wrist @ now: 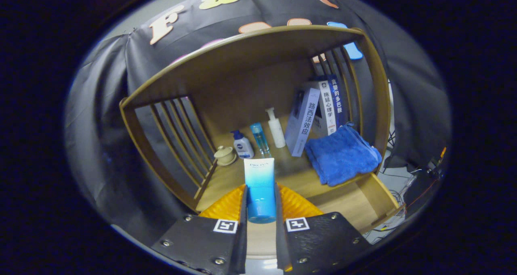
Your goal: Pull open the drawer, take out the items inside it, and place them on the countertop above the cabinet.
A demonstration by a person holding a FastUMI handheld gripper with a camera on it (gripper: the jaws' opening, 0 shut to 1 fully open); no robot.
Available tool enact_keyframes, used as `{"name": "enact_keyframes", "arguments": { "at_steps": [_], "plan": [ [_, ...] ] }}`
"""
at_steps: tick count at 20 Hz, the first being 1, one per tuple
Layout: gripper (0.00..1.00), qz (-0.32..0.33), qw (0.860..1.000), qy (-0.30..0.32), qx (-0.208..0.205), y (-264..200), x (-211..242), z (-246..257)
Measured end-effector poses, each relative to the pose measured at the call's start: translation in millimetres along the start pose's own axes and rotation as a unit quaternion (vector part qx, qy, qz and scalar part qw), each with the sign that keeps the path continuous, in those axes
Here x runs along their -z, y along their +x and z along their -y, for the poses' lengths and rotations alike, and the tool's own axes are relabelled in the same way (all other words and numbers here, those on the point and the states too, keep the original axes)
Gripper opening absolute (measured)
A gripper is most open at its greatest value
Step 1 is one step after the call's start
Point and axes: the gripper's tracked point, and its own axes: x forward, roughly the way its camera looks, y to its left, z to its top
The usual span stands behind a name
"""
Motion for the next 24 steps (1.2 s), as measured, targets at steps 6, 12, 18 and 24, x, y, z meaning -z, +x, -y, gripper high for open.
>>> {"name": "enact_keyframes", "arguments": {
  "at_steps": [6,12,18,24],
  "plan": [
    [0.29,-0.012,0.998,0.021,0.053,84,16,5],
    [0.29,-0.047,0.994,0.035,0.096,140,58,33],
    [0.29,-0.076,0.994,0.02,0.073,156,84,27],
    [0.71,-0.078,0.994,0.055,0.052,134,74,14]
  ]
}}
